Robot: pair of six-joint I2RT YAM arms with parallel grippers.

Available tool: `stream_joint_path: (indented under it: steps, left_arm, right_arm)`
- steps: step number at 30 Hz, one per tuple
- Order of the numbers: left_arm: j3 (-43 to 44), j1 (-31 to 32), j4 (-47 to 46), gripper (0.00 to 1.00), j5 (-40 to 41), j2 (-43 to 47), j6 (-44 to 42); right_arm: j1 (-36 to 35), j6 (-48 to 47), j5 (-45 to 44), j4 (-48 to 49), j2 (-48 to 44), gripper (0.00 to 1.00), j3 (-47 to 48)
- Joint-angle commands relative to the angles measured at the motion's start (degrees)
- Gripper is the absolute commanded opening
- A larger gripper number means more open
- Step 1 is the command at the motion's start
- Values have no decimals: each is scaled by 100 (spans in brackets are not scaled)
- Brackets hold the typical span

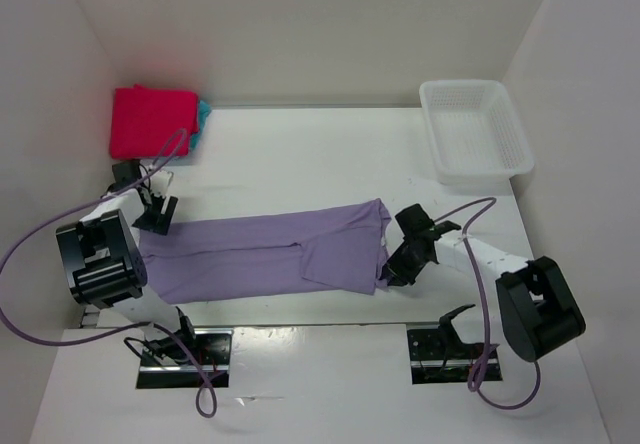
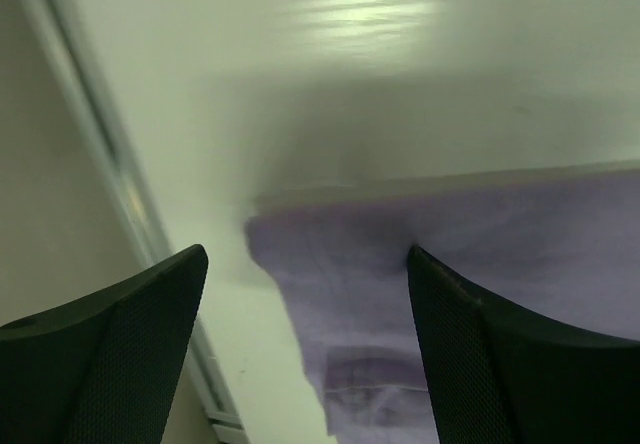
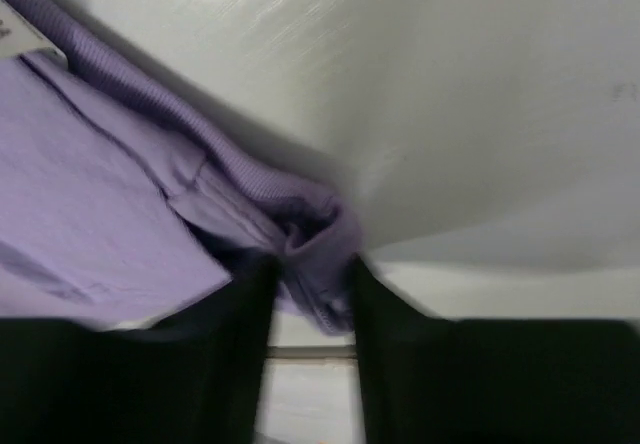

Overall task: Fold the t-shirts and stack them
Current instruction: Rotate the tshirt 90 degrees

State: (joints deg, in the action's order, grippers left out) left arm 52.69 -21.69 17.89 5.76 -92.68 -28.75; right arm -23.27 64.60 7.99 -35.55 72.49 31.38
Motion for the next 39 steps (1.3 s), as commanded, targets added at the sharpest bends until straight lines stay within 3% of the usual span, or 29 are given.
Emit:
stream_joint_path:
  steps: [1, 3, 6, 12, 15, 16, 17, 20, 21, 23, 24, 26, 28, 32, 34, 35, 39]
  left_arm:
    - [206, -230, -93, 88, 101, -197, -174]
    - [207, -362, -93, 88, 101, -197, -175]
    - [260, -572, 12, 89, 39, -197, -236]
    - [523, -871, 354, 89, -145, -197, -482]
    - [523, -872, 556, 90, -294, -31, -692]
    - [523, -872, 619, 90, -364, 31, -763]
    - [523, -872, 706, 90, -443, 118, -850]
    - [471, -872, 1067, 90, -821, 198, -1132]
    - [471, -872, 1259, 90, -996, 259, -1263]
    - [409, -872, 1383, 90, -1068, 260, -1387]
    - [235, -872, 1384, 90, -1068, 260, -1387]
    - [93, -872, 1174, 91, -919, 260, -1387]
    - [14, -872, 1120, 91, -796, 312, -1387]
    - [-39, -933, 936, 93, -734, 312, -1335]
    - [13, -1046, 936, 93, -812, 365, -1125]
    - [83, -1117, 1014, 94, -900, 365, -1054]
    - [84, -1574, 1242, 95, -1471, 610, -886]
  right_arm:
    - [-29, -70, -235, 435, 327, 27, -71]
    - [120, -254, -437, 304, 563, 12, 359]
    - [383, -728, -851, 181, 1203, 3, 1202]
    - [815, -1825, -1106, 120, 3277, 0, 3582]
    - [631, -2292, -1535, -372, 4813, 0, 5532]
    - [630, -2398, -1668, -678, 5114, 1, 6625]
    - [543, -2512, -1791, -847, 5396, 25, 7201]
    - [341, -3031, -2440, -1812, 6530, 66, 9863]
    - [158, -3284, -2930, -2146, 6802, 72, 11384]
    - [-80, -3593, -3529, -3402, 7751, 86, 13235]
    - [-238, -3464, -3889, -3458, 7624, 91, 13184]
    - [-406, -3499, -3980, -3466, 7045, 92, 12886]
    - [-799, -3349, -4775, -3791, 6780, 93, 12763]
    - [-1749, -2946, -5237, -3845, 5263, 97, 11429]
    - [-2406, -2525, -5011, -3741, 4803, 99, 10305]
    - [-2646, -2409, -4826, -3348, 4357, 99, 9379]
    - [-3666, -1873, -3387, -1699, 3641, 99, 7360]
